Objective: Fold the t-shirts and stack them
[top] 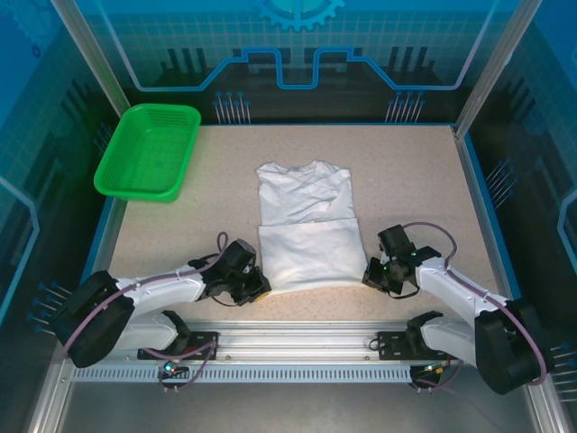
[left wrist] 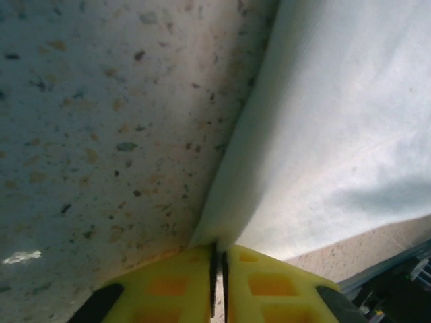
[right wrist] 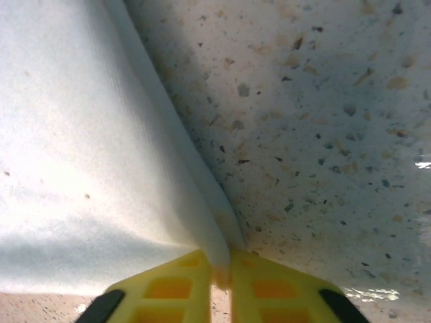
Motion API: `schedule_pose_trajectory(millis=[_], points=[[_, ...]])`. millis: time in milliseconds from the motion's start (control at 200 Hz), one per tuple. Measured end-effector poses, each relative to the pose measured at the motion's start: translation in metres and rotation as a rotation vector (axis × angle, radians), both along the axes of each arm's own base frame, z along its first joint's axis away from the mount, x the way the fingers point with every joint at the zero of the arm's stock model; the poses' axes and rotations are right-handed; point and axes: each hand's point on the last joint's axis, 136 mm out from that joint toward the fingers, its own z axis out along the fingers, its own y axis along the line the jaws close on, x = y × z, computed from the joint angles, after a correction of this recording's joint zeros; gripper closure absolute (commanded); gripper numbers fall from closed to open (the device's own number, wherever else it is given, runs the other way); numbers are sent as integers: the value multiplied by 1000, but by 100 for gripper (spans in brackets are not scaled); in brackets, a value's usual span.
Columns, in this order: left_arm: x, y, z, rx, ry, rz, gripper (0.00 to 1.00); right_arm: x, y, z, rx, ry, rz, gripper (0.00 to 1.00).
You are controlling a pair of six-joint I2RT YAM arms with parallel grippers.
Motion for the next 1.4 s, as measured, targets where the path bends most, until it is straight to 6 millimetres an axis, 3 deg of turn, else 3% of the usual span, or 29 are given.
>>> schedule_pose_trajectory(millis=[75, 265, 395, 725, 900, 1030, 1206, 1311, 1401], points=[[2, -1, 1, 9, -7, -11, 100, 1, 0, 1, -9, -5, 13, 100], [1, 9, 4, 94, -3, -42, 100, -2, 1, 6, -36, -18, 43, 100], [-3, 20, 17, 126, -39, -67, 100, -10, 5, 13, -41, -39, 84, 100], [-34, 39, 35, 96, -34, -89, 100, -53, 32, 18, -28, -22, 193, 100], [-44, 43, 55, 61, -46, -94, 100, -68, 36, 33, -25, -51, 204, 100], [-26, 36, 88, 33, -79, -83, 100, -47, 39, 74, -35, -144, 171, 100], [42, 31, 151, -41, -196, 4, 100, 15, 46, 147, -21, -318, 93, 100], [88, 31, 174, -65, -244, 39, 100, 59, 38, 167, -43, -362, 32, 100], [125, 27, 184, -72, -259, 46, 100, 95, 35, 174, -62, -355, 19, 100]])
